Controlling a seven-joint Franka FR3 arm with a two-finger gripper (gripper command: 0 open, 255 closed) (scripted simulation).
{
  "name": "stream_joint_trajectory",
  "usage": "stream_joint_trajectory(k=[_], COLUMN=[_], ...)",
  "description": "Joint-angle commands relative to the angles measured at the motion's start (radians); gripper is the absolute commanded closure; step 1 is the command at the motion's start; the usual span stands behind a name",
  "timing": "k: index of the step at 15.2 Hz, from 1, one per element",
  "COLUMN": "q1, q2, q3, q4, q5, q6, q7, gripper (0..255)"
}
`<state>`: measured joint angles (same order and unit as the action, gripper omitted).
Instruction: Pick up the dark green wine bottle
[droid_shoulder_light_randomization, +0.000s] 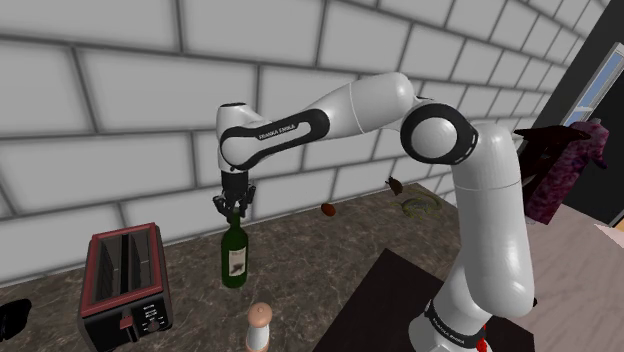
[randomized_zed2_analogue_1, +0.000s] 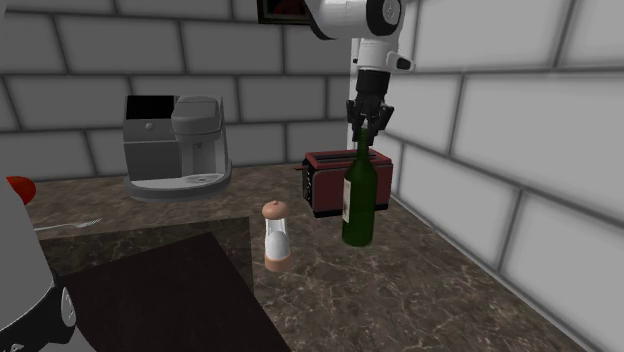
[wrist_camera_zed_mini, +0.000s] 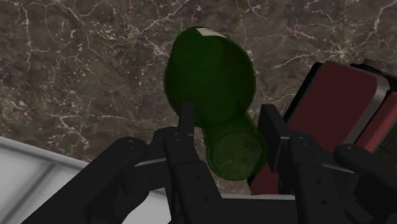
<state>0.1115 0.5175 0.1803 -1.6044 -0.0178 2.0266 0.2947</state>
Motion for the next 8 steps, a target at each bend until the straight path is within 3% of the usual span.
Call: stream_joint_trajectory(k=[1,8], q1=[-0.001,-0.002], q2=[-0.015,-0.041], q3=[0.001,0.004], q4=[0.006,0.037], q5=[0.002,0.006], q6=[-0.021,-0.078], q7=[0.000,0.000], gripper=[255,255])
